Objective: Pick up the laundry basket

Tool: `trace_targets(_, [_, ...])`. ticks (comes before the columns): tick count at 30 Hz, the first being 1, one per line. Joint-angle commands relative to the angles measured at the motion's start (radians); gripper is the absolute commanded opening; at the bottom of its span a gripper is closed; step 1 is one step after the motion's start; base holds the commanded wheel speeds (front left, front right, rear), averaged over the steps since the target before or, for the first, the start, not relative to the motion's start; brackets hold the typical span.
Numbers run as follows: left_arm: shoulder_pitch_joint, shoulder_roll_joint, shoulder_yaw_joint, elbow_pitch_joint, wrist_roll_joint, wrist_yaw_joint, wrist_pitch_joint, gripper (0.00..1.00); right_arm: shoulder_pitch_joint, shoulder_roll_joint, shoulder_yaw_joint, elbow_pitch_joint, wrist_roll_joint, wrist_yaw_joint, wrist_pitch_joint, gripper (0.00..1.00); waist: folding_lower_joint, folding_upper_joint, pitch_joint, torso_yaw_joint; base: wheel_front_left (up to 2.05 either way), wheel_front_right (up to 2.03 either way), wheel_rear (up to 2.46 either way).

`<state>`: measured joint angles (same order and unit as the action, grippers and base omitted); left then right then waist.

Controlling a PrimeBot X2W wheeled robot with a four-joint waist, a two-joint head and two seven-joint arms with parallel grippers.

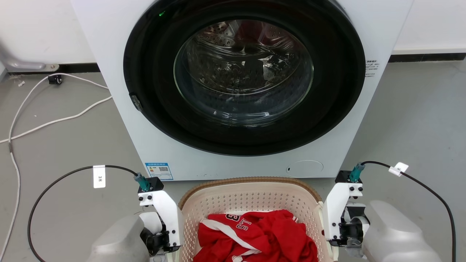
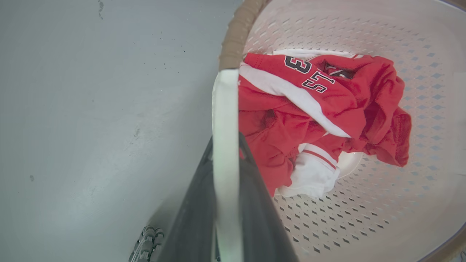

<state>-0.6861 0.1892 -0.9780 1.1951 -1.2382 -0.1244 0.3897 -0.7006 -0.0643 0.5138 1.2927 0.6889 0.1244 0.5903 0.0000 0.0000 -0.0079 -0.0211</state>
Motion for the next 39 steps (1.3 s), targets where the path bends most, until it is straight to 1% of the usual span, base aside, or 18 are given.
trace_targets(1, [-0.017, -0.03, 0.001, -0.017, -0.013, -0.011, -0.006, 0.0, 0.011, 0.026, 0.001, -0.006, 0.009, 0.012, 0.0, 0.0, 0.0, 0.0, 0.0, 0.0, 0.0, 0.0, 0.0])
trace_targets(39, [-0.014, -0.036, -0.035, -0.01, -0.056, -0.012, -0.022, 0.0, 0.016, 0.026, -0.011, -0.006, 0.002, 0.012, -0.006, 0.0, 0.0, 0.0, -0.002, -0.004, 0.0, 0.0, 0.0])
